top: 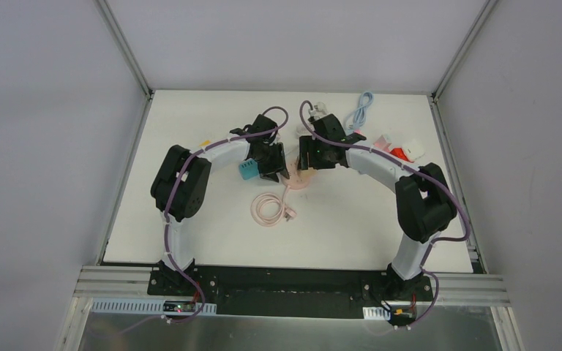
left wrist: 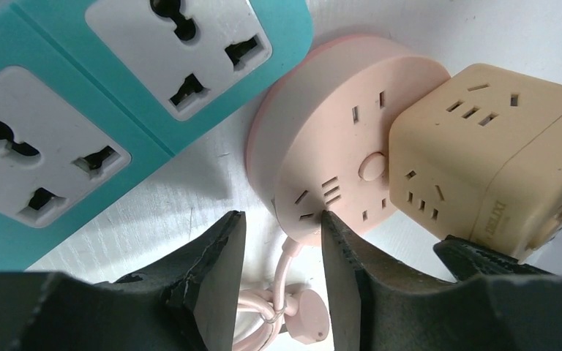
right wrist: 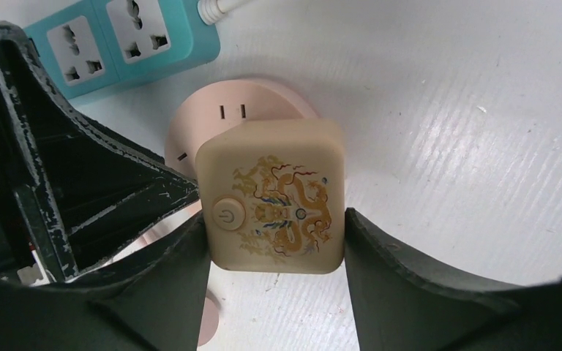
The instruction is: Pull the plug off the socket
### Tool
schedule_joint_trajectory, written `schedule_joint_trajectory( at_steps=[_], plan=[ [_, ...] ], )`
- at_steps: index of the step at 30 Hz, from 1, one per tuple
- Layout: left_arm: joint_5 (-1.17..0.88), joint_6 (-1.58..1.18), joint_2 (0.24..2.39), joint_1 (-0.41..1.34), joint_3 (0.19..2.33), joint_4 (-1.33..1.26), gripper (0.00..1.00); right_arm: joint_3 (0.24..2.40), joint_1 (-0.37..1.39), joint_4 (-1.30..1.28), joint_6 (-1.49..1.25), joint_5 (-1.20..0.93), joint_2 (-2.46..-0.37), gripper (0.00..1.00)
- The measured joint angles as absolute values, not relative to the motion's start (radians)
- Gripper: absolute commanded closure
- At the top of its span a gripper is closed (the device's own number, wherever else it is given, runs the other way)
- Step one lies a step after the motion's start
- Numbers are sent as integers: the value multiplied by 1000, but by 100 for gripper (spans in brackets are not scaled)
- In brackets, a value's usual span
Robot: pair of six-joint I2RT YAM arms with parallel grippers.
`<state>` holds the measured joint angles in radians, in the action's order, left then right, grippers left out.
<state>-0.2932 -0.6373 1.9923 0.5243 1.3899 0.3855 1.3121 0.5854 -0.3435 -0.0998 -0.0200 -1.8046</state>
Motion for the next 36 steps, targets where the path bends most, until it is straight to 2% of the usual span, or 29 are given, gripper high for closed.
schedule_joint_trajectory(
  at_steps=[5,13,20,27,36],
  plan=[
    [-285,-639,1992,525,1390,387,60,1276,552,-317,-126,-101,-1785,100],
    [-287,-638,1992,524,1390,413,63,1279,620,-305,-92,11,-1785,100],
    [-286,-638,1992,524,1394,417,67,1279,590,-303,-104,-50,-1785,100],
    [-287,-637,1992,524,1399,443,68,1293,660,-321,-52,58,-1785,100],
    [-286,-636,1997,525,1412,453,69,1287,585,-329,-93,-78,-1784,100]
  ],
)
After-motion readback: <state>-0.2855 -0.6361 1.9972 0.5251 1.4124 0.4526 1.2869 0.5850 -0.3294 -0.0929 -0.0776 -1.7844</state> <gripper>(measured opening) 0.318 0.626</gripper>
